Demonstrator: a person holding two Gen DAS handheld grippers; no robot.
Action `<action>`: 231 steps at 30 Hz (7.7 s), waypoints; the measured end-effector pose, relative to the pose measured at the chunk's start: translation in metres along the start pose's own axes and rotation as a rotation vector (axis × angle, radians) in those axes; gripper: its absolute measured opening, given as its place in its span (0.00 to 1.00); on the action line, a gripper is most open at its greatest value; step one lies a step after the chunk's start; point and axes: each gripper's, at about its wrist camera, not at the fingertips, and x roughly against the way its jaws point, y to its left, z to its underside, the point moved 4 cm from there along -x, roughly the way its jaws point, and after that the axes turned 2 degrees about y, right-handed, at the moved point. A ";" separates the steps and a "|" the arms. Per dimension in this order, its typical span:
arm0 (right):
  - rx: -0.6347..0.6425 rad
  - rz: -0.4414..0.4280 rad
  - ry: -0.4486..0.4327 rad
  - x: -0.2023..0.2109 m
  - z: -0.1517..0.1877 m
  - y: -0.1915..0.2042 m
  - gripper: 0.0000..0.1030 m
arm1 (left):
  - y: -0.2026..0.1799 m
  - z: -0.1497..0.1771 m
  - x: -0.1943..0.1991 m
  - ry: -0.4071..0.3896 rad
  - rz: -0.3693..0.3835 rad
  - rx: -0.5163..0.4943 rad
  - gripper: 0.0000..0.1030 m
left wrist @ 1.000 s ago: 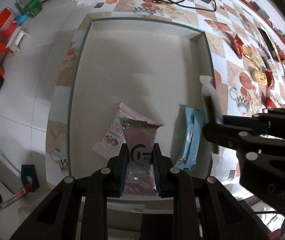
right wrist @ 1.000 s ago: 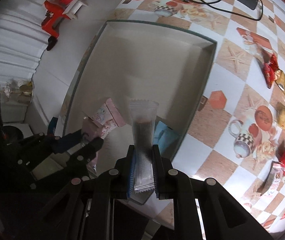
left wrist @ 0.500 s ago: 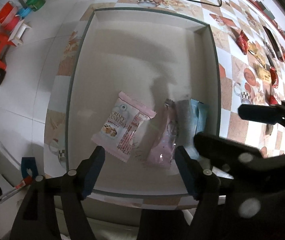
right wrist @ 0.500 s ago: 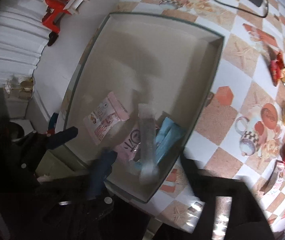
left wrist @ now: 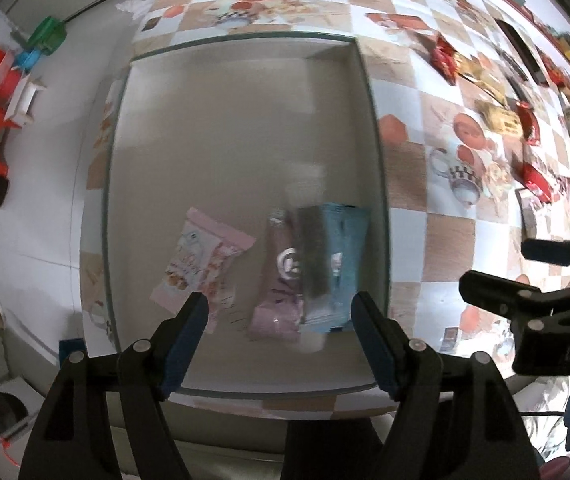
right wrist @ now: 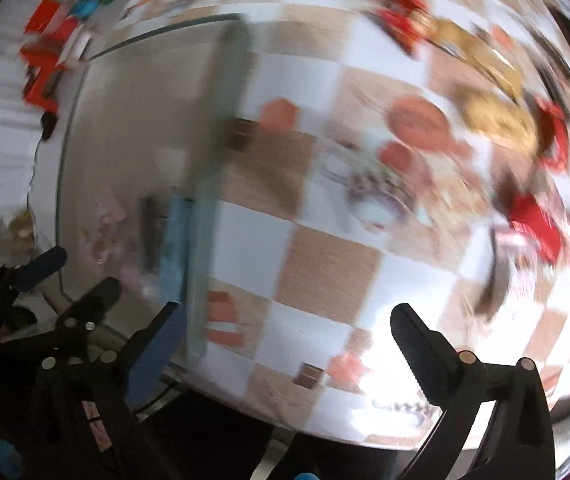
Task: Organize snacks
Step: 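Move both open tools back over the snack pile, then lower the open left tool toward the gold foil packet, then center the left tool fingers around the gold foil packet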
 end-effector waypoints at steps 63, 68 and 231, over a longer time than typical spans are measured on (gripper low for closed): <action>-0.314 0.117 0.090 -0.046 0.165 -0.257 1.00 | -0.215 -0.272 -0.022 -0.094 -0.144 -0.140 0.76; -0.299 0.123 0.088 -0.046 0.164 -0.257 1.00 | -0.229 -0.257 -0.047 -0.042 -0.152 -0.227 0.76; -0.332 0.126 0.118 -0.045 0.170 -0.244 1.00 | -0.140 -0.018 -0.052 0.002 0.013 -0.264 1.00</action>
